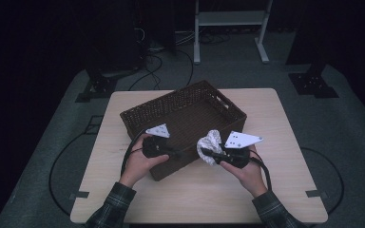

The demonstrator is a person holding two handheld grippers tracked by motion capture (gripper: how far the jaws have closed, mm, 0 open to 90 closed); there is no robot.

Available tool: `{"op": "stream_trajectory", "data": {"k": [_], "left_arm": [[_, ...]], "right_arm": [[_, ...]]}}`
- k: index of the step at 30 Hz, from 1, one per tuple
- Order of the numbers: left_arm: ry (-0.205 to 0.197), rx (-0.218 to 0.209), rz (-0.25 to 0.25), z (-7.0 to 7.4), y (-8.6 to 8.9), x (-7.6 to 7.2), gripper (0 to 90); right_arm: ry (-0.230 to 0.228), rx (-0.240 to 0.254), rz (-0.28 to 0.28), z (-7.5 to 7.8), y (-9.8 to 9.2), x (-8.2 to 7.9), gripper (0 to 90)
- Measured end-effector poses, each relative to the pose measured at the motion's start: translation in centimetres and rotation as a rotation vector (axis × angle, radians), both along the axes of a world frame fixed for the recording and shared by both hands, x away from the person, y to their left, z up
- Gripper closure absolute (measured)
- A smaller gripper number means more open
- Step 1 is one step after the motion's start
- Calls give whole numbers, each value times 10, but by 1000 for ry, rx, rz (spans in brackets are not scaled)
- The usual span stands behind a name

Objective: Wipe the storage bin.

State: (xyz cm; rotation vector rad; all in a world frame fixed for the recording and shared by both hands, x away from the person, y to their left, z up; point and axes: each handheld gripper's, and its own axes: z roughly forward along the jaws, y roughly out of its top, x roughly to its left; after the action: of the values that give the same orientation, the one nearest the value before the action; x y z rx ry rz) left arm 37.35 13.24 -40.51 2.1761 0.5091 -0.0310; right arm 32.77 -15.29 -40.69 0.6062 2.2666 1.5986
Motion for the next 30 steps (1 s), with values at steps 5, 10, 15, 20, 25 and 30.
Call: {"op": "stream_trajectory", "data": {"k": [5, 10, 15, 20, 25, 30], "left_arm": [[0, 1, 0, 0, 0, 0, 781], [2, 1, 2, 0, 0, 0, 782], [1, 1, 2, 0, 0, 0, 782], [-1, 2, 2, 0, 0, 0, 782], [-1, 2, 1, 0, 0, 0, 782], [0, 2, 1, 0, 0, 0, 782]], "right_arm": [[-17, -7, 6, 0, 4, -1, 747], [16, -22, 10, -13, 10, 4, 746], [35, -37, 12, -20, 12, 8, 747], [57, -56, 10, -28, 14, 10, 747], [70, -90, 8, -35, 15, 13, 747], [91, -126, 1, -47, 19, 17, 747]]}}
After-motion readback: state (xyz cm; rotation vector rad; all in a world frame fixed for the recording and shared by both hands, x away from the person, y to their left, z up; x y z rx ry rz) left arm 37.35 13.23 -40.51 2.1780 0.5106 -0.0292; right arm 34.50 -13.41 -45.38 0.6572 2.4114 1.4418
